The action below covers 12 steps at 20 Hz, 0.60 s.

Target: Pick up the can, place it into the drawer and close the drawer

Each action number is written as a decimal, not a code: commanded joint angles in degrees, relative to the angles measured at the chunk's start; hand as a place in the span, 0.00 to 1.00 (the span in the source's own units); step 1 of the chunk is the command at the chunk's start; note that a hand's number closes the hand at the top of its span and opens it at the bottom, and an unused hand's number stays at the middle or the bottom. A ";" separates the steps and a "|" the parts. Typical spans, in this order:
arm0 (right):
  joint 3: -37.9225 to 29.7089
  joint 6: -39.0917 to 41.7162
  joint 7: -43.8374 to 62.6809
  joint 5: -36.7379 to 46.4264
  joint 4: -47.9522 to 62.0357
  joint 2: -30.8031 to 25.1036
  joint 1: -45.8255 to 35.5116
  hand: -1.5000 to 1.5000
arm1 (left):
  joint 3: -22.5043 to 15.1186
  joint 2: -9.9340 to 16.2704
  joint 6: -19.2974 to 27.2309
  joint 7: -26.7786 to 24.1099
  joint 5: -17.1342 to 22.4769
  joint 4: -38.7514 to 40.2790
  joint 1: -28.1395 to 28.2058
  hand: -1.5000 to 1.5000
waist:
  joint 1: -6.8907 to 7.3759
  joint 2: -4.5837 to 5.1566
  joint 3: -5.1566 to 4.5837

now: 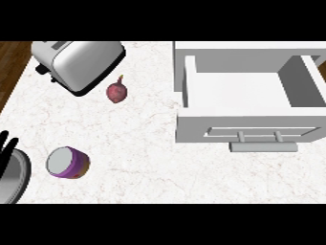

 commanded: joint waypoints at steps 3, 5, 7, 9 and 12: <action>-2.47 3.88 -2.06 -0.52 0.03 1.99 2.06 0.00 | -1.91 -1.29 -0.74 -8.45 -5.03 11.62 -3.54 0.00 | -0.21 0.01 -0.01; -2.80 1.63 3.37 -1.57 -3.94 1.79 0.96 0.00 | 0.77 0.18 -2.82 -7.98 -2.71 11.01 -1.30 0.00 | 0.08 -0.01 -0.02; -6.10 5.81 1.38 -4.43 -0.92 0.74 2.12 0.00 | -2.96 -1.30 0.26 -7.94 -6.90 9.70 -1.49 0.00 | -0.01 -0.03 0.00; -7.40 7.11 -0.25 -4.00 0.94 0.13 1.52 0.00 | -2.95 -1.30 1.82 -10.45 -8.27 15.61 -4.96 0.00 | -0.14 0.00 0.00; -6.21 7.71 0.28 -3.03 -1.71 3.05 3.23 0.00 | -1.36 -1.32 -1.34 -18.93 -6.94 21.76 -0.93 0.00 | -0.05 -0.02 -0.01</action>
